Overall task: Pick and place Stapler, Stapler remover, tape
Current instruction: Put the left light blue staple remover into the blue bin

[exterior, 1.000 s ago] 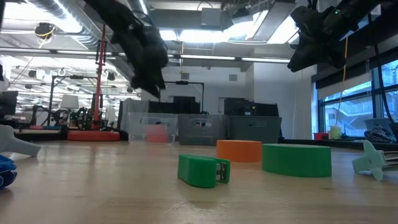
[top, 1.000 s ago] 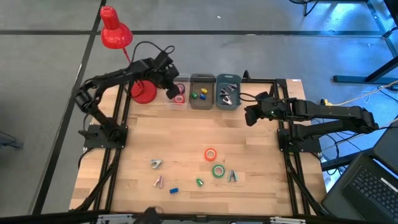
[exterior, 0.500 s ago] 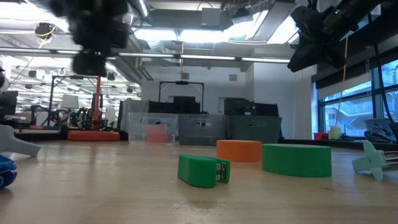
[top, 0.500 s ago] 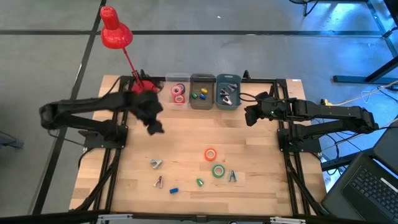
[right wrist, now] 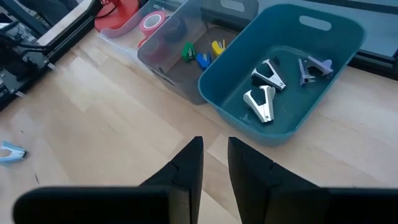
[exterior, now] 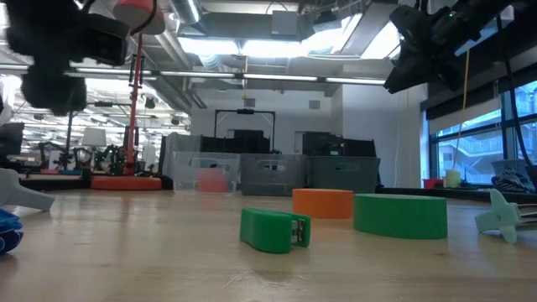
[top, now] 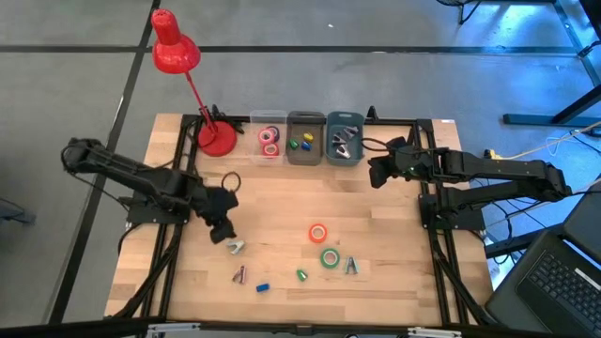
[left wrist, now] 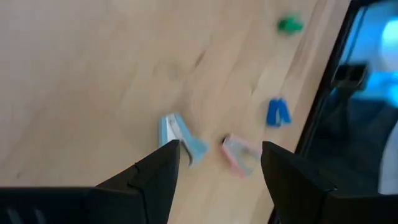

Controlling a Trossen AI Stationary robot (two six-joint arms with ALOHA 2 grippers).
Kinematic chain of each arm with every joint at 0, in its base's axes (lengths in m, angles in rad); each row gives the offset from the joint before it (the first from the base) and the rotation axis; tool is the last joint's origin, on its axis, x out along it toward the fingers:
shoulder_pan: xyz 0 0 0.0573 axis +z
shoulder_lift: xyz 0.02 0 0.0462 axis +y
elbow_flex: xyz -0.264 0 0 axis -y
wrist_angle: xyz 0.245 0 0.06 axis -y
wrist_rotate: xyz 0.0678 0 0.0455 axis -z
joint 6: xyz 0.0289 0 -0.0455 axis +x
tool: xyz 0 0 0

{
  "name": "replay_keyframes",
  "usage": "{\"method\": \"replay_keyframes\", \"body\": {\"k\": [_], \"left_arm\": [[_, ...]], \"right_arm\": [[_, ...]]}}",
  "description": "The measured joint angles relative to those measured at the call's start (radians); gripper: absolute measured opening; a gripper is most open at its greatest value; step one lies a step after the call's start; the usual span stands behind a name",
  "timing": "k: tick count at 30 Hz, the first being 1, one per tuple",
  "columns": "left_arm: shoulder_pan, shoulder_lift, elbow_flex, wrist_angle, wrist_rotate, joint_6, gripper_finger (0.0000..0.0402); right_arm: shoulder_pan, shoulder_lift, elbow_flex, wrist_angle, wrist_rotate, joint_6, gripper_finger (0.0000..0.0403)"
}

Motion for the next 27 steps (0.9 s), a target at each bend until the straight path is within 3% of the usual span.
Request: {"method": "replay_keyframes", "body": {"k": [9, 24, 27], "left_arm": [[-0.097, 0.157, 0.000, 0.000, -0.018, 0.022, 0.0214], [-0.113, 0.420, 0.000, 0.033, -0.066, 0.068, 0.0213], [-0.112, 0.454, 0.002, 0.046, -0.060, 0.068, 0.0192]], "right_arm": [[0.000, 0.000, 0.000, 0.004, 0.000, 0.000, 0.0076], [0.000, 0.000, 0.000, 0.004, -0.003, 0.001, 0.0076], [0.000, 0.000, 0.000, 0.003, -0.003, 0.001, 0.0076]]}}
